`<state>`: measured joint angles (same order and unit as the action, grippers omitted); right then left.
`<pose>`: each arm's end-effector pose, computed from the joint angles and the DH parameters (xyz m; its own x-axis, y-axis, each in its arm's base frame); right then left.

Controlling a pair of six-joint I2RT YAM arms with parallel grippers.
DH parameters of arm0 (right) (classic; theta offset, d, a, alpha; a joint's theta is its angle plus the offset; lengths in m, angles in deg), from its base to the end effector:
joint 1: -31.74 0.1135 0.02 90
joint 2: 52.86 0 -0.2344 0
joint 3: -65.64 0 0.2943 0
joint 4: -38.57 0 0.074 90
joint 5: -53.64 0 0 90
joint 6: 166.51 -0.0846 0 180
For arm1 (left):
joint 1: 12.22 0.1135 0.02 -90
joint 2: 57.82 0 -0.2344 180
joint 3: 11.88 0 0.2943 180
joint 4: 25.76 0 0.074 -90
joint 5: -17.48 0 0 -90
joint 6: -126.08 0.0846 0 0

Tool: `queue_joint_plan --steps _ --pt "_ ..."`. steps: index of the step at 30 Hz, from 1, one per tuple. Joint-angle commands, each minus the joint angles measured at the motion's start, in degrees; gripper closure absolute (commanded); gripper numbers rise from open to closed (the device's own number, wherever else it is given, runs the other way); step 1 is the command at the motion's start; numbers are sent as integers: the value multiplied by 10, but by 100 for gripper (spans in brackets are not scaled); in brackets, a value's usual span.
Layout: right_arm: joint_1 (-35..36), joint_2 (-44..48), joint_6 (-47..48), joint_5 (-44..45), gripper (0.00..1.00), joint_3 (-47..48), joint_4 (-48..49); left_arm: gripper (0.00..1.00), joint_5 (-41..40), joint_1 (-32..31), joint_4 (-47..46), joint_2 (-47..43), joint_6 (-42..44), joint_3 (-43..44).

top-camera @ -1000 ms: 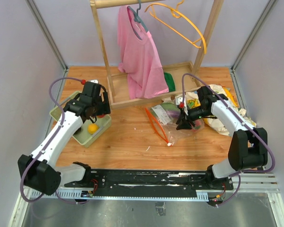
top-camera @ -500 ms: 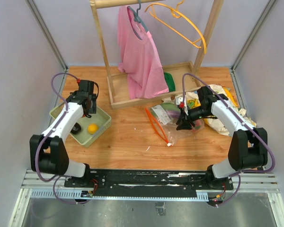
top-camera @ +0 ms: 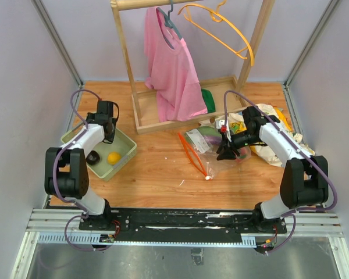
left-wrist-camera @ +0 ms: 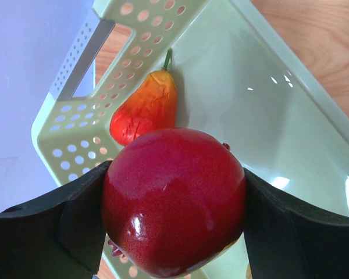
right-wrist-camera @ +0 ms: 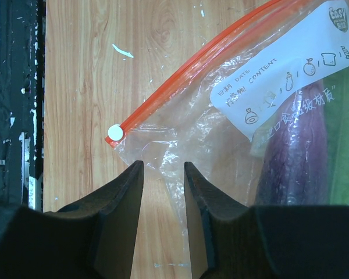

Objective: Open the zip-top bag and remove the fake food
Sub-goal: Place the fake fruit in the bin.

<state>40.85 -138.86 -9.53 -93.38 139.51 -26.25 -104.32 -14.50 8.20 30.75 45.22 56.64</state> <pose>0.3032 0.1205 0.1685 -0.1247 -0.5274 -0.8404 -0.9921 0.0565 0.1117 0.3778 0.0296 0.1289 -0.8420 0.1686 -0.5125 -0.1437 0.8455 0.5143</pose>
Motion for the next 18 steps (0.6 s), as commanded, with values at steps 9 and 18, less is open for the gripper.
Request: queue_joint_plan --steps 9,18 --pt "-11 -13 8 -22 65 8 -20 98 -84 11 -107 91 73 19" --pt "-10 -20 9 -22 65 9 -21 84 -111 13 -150 131 101 35"
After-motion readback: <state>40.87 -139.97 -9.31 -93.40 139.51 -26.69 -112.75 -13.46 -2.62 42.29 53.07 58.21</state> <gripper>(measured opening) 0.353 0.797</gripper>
